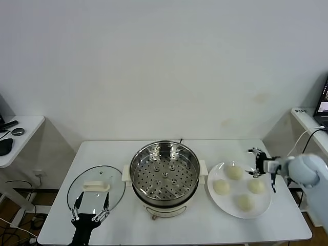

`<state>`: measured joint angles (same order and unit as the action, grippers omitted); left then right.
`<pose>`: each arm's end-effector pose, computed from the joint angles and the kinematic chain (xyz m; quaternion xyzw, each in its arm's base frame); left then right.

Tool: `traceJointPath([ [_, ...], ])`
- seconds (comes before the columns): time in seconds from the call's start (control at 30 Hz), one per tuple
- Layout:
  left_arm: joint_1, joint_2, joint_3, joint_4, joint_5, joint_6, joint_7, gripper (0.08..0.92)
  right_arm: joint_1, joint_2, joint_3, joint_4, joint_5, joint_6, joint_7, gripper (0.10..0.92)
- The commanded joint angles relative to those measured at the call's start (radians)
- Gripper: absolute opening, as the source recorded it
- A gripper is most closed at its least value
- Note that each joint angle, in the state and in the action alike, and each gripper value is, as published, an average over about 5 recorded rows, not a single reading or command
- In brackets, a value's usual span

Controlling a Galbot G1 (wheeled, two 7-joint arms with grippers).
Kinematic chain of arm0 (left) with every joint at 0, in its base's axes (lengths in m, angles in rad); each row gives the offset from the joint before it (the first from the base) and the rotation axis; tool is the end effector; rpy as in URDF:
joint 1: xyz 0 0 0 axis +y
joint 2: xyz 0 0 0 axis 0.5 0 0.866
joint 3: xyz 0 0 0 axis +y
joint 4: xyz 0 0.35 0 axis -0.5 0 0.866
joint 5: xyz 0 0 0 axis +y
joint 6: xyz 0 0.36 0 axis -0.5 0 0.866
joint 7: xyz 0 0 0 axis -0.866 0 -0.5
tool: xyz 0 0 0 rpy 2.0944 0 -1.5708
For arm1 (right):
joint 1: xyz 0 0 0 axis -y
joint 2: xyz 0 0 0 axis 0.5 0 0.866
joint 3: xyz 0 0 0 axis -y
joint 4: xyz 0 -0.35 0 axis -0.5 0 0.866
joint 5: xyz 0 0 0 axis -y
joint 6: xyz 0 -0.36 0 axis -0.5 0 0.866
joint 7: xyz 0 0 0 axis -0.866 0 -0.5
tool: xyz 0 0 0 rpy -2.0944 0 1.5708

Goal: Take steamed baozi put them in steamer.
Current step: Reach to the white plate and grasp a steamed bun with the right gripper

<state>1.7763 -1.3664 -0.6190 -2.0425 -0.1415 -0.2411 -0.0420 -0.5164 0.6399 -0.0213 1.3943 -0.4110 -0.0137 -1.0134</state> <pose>0.1206 0.0678 -0.3442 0.0064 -0.9992 -0.0395 0.0027 0.4609 -0.2218 -0.1864 0.4195 -0.6258 0.5943 0.2813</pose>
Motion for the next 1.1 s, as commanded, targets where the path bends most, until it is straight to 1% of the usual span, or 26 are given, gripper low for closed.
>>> traceJointPath([
  [0.03, -0.009, 0.0, -0.01, 0.0, 0.004, -0.003, 0.001, 0.823, 0.29, -0.002, -0.306, -0.173, -0.001, 0.017, -0.173, 0.823],
  [0.2, -0.011, -0.007, -0.016, 0.0, 0.005, -0.003, 0.002, 0.823, 0.336, 0.056, -0.405, -0.224, 0.011, -0.016, -0.174, 0.823],
  [0.43, -0.008, -0.007, -0.032, -0.001, 0.004, -0.003, 0.002, 0.823, 0.337, 0.108, -0.451, -0.261, 0.015, -0.054, -0.16, 0.823],
  [0.63, -0.002, -0.011, -0.041, -0.008, 0.004, -0.005, 0.003, 0.823, 0.321, 0.124, -0.46, -0.272, -0.001, -0.074, -0.136, 0.823],
  [1.0, 0.012, -0.016, -0.06, -0.023, 0.004, -0.014, 0.006, 0.823, 0.318, 0.193, -0.436, -0.37, -0.047, -0.073, -0.094, 0.823],
  [1.1, 0.014, -0.016, -0.064, -0.024, 0.005, -0.017, 0.006, 0.823, 0.321, 0.206, -0.435, -0.388, -0.048, -0.075, -0.088, 0.811],
])
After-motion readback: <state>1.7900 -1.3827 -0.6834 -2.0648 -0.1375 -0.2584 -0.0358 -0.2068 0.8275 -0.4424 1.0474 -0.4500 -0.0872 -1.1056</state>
